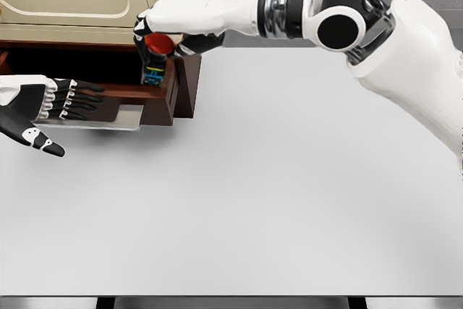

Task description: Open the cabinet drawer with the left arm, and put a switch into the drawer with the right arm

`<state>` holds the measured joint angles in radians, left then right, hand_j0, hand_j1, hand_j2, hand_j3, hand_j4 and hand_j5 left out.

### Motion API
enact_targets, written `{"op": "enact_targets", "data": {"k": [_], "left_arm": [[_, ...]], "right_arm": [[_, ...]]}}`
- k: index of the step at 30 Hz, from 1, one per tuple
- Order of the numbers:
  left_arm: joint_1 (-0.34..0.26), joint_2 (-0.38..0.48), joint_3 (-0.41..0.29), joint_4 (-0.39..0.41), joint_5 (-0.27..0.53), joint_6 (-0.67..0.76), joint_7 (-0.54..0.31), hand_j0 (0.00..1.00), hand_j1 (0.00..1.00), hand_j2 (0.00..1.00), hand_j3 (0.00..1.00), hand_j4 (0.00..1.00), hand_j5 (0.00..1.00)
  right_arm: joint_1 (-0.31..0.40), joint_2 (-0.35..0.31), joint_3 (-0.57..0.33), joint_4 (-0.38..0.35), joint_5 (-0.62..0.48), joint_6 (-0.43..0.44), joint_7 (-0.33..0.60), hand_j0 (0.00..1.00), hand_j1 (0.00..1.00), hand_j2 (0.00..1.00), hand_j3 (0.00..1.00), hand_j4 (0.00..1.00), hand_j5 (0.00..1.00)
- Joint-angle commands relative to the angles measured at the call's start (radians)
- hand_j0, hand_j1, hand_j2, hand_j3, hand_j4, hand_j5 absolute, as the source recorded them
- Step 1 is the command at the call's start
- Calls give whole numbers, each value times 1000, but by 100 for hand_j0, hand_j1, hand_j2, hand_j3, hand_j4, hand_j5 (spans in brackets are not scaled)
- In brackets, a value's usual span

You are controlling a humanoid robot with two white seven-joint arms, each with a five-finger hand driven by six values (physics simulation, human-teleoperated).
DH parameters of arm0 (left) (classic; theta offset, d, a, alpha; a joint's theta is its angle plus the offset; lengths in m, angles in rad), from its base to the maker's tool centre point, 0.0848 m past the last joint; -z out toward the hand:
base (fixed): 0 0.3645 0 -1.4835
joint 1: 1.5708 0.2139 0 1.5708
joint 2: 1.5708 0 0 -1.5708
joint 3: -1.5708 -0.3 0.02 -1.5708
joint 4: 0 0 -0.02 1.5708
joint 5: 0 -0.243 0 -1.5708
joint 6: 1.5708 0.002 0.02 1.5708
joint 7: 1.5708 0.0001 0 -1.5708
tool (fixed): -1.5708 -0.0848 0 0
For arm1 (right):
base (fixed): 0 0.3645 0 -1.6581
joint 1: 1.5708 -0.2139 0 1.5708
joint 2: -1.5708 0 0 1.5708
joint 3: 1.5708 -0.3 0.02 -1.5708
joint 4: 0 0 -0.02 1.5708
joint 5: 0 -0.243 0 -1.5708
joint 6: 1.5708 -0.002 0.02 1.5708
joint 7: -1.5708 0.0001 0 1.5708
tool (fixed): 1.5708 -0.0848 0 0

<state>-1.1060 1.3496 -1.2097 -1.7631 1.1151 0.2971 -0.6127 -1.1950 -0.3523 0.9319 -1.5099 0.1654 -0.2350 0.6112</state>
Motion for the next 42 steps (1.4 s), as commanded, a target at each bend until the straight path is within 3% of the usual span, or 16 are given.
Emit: {"op": "enact_targets", "data": {"k": [1, 13, 22, 29, 32, 39, 42], "left_arm": [[0, -1, -17, 1, -38, 4, 2, 100, 100, 100, 100, 100, 100], [2, 3, -11, -1, -38, 2, 2, 100, 100, 100, 100, 100, 100], [2, 8, -10, -1, -37, 2, 2, 100, 100, 100, 100, 100, 100], [3, 17, -8, -1, -37, 2, 2, 100, 100, 100, 100, 100, 100], [2, 17, -8, -1, -31, 2, 2, 100, 100, 100, 100, 100, 100], [2, 17, -8, -1, -29, 2, 2, 100, 100, 100, 100, 100, 100], [2, 17, -8, -1, -29, 2, 2, 100, 100, 100, 100, 100, 100]], "right_arm": [[0, 16, 1, 13, -1, 3, 0, 45, 45, 45, 45, 45, 45], [-21, 73, 16, 88, 31, -4, 0, 44, 44, 44, 44, 44, 44], [-23, 88, 39, 83, 143, -26, 0, 43, 43, 43, 43, 43, 43], [-29, 110, 41, 86, 166, -50, 0, 43, 43, 43, 43, 43, 43], [-29, 110, 41, 88, 184, -47, 0, 53, 53, 53, 53, 53, 53], [-31, 110, 38, 96, 212, -47, 0, 58, 58, 58, 58, 58, 58], [-29, 108, 36, 100, 212, -38, 0, 82, 82, 82, 82, 82, 82]]}}
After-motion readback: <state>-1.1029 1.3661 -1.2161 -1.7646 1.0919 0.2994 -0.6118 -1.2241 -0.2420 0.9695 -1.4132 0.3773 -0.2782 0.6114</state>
